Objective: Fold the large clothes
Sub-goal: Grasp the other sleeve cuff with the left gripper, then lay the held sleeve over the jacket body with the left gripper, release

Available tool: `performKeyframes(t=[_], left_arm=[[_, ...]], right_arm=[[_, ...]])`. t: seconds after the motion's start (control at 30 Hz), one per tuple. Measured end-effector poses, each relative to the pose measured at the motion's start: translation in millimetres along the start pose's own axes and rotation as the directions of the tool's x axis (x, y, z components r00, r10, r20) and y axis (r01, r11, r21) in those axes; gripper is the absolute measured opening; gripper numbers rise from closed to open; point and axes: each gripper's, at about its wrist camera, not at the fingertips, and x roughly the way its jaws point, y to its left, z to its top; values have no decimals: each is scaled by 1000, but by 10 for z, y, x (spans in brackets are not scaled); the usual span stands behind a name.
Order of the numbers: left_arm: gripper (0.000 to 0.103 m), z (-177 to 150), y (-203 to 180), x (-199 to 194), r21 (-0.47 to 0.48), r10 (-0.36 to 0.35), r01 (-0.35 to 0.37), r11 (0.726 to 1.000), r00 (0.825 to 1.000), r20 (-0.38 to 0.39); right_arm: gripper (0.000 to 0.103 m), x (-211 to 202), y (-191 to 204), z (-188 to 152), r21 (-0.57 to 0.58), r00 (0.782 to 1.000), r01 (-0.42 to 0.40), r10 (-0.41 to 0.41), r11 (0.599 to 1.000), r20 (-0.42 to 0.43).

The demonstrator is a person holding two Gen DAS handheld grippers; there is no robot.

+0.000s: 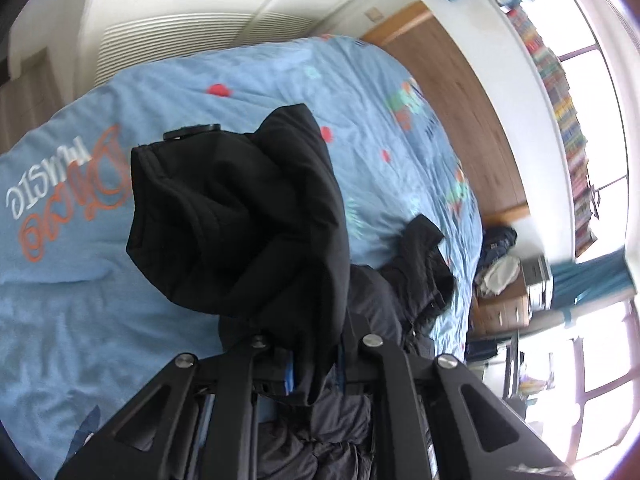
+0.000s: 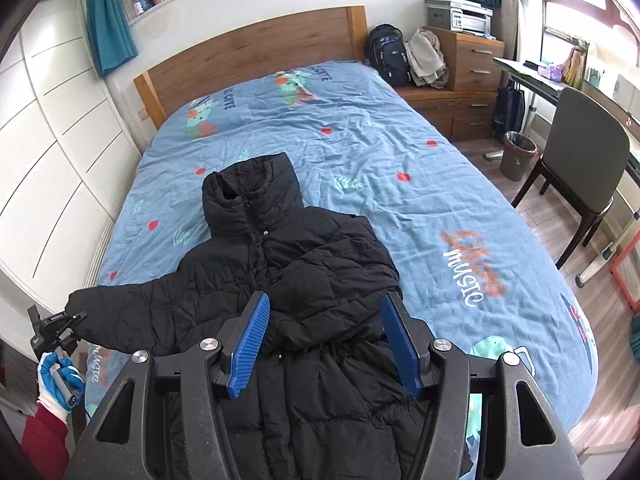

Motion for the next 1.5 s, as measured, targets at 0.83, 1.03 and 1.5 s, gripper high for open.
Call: performKeyframes(t=[0.83,1.03,1.5], left_arm=[[13,-1821,-1841,810,473,122,18,881,957,-263],[13,-2181,-1854,1038,495,168,1,869,940,-296],[15,-2962,-1508,1643,504,292,-71,861,880,-375]], right_arm=[[58,295,-1123,-368,194,1000,0,5,981,-25],[58,324,-1354,-504,220,999,11,-1,976,-46],[58,658,-1668,-831,209,986,48,-14,977,-164]])
